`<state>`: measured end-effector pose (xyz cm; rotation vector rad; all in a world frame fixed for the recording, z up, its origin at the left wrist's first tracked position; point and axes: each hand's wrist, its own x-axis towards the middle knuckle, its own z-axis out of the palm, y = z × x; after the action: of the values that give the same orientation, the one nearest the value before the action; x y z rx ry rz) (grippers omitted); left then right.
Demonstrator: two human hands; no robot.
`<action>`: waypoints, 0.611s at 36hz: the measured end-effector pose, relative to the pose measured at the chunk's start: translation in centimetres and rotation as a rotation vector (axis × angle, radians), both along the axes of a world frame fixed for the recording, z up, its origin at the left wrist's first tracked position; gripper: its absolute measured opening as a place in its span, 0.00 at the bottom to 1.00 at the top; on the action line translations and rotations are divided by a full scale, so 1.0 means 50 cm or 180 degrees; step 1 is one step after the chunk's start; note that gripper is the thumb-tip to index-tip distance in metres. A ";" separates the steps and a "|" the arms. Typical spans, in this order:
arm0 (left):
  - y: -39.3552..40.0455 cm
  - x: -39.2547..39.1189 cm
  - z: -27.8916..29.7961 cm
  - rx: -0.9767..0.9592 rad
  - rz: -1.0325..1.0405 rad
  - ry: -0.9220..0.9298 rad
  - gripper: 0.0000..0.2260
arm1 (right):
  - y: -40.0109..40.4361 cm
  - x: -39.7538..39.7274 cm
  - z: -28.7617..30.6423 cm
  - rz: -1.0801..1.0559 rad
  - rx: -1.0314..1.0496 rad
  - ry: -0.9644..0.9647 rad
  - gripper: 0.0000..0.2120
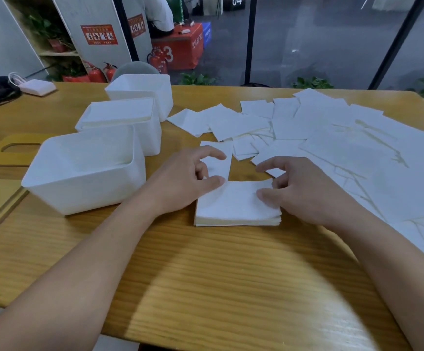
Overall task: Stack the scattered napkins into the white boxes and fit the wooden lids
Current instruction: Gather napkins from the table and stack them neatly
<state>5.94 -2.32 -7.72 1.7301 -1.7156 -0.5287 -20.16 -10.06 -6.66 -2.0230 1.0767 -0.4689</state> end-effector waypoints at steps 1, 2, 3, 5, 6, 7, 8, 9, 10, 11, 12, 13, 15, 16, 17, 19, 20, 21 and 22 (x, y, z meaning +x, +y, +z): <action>0.000 0.002 -0.001 -0.0017 0.0054 -0.0094 0.16 | -0.001 0.000 -0.002 0.0017 -0.0094 0.0084 0.19; -0.001 0.004 -0.001 -0.0044 0.0115 -0.0175 0.15 | -0.001 0.000 -0.004 -0.0001 -0.0221 0.0146 0.18; -0.002 0.006 -0.001 -0.0087 0.0182 -0.0205 0.14 | -0.003 -0.001 -0.005 -0.0053 -0.0364 0.0181 0.18; -0.005 0.010 -0.002 -0.0230 0.0371 -0.0160 0.09 | -0.008 -0.002 -0.007 -0.0186 -0.0608 0.0145 0.16; -0.008 0.013 -0.003 -0.0305 0.0482 -0.0141 0.07 | -0.010 -0.002 -0.008 -0.0246 -0.0678 0.0077 0.15; -0.011 0.016 -0.005 -0.0357 0.0600 -0.0151 0.06 | -0.011 -0.003 -0.008 -0.0292 -0.0719 0.0001 0.14; -0.015 0.020 -0.010 -0.0371 0.0716 -0.0211 0.06 | -0.010 -0.002 -0.009 -0.0307 -0.0753 -0.0065 0.13; -0.018 0.026 -0.017 -0.0354 0.0807 -0.0333 0.07 | -0.009 -0.001 -0.010 -0.0291 -0.0792 -0.0097 0.12; -0.021 0.031 -0.025 -0.0298 0.0860 -0.0480 0.09 | -0.006 0.000 -0.012 -0.0243 -0.0830 -0.0096 0.11; -0.023 0.035 -0.031 -0.0226 0.0856 -0.0631 0.11 | -0.002 0.003 -0.015 -0.0176 -0.0859 -0.0072 0.11; -0.026 0.038 -0.038 -0.0117 0.0853 -0.0777 0.15 | 0.002 0.006 -0.018 -0.0095 -0.0879 -0.0036 0.11; -0.027 0.039 -0.042 0.0032 0.0856 -0.0903 0.16 | 0.006 0.009 -0.021 -0.0017 -0.0887 0.0008 0.12; -0.027 0.037 -0.043 0.0266 0.0926 -0.1026 0.23 | 0.012 0.014 -0.025 0.0091 -0.0884 0.0090 0.13; -0.027 0.036 -0.043 0.0265 0.0949 -0.1023 0.24 | 0.014 0.016 -0.026 0.0121 -0.0875 0.0111 0.13; -0.025 0.035 -0.042 0.0205 0.0953 -0.1003 0.23 | 0.016 0.018 -0.027 0.0138 -0.0848 0.0121 0.13; -0.022 0.032 -0.038 0.0088 0.0925 -0.0902 0.18 | 0.018 0.020 -0.028 0.0170 -0.0769 0.0103 0.12; -0.021 0.031 -0.038 0.0043 0.0910 -0.0846 0.15 | 0.018 0.022 -0.029 0.0185 -0.0730 0.0090 0.11; -0.021 0.029 -0.036 0.0023 0.0895 -0.0783 0.12 | 0.018 0.022 -0.030 0.0189 -0.0700 0.0082 0.11; -0.020 0.028 -0.036 0.0014 0.0879 -0.0726 0.09 | 0.018 0.022 -0.031 0.0190 -0.0685 0.0077 0.11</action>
<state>7.33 -3.34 -9.50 2.0538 -1.5859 -0.2182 -19.05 -9.17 -8.20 -2.2474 1.0134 -0.5501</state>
